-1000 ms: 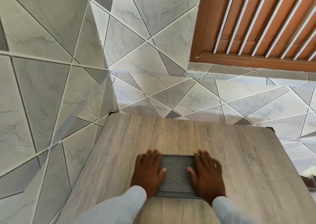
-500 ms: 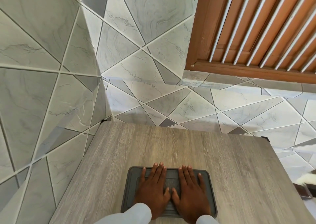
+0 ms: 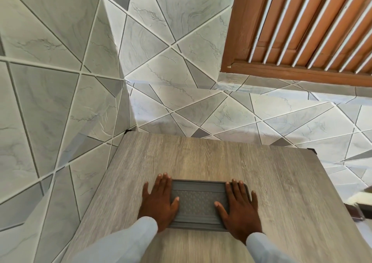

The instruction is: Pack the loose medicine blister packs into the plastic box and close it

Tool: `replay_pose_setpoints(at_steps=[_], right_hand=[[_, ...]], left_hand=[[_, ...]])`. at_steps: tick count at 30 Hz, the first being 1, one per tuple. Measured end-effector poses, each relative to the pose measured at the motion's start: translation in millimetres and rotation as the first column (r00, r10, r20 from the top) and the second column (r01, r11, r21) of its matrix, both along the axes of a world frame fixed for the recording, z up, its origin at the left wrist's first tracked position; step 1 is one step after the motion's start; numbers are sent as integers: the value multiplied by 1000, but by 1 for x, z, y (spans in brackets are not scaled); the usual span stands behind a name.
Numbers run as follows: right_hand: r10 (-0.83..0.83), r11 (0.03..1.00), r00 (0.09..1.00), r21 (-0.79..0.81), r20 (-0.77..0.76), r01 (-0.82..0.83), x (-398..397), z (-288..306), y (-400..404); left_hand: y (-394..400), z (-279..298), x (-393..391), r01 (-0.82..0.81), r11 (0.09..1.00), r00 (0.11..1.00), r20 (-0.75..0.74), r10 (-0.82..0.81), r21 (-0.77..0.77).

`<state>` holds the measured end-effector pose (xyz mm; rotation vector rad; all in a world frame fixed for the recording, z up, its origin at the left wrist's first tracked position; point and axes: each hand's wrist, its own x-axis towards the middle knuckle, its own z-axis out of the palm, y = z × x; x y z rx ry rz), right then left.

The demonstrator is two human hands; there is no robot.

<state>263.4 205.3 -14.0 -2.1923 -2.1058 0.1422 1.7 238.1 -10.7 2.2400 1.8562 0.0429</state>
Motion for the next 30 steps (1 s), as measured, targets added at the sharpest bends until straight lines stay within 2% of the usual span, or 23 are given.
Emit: replay_pose_setpoints(at_steps=[4, 14, 20, 24, 30], right_hand=[[-14, 1000, 1000, -26, 0, 14, 2, -1, -1], [-104, 993, 994, -66, -33, 101, -1, 1, 5], [-46, 983, 998, -178, -31, 40, 2, 17, 1], [-28, 961, 996, -278, -83, 3, 7, 31, 4], [53, 962, 993, -261, -106, -79, 0, 57, -4]], left_hand=[[-1, -1, -14, -46, 997, 998, 33, 48, -62], [1, -3, -14, -48, 997, 997, 51, 51, -61], [-1, 4, -14, -36, 992, 999, -20, 34, -119], [1, 20, -12, -22, 984, 990, -141, -3, -176], [-21, 51, -2, -4, 996, 990, -140, -8, -89]])
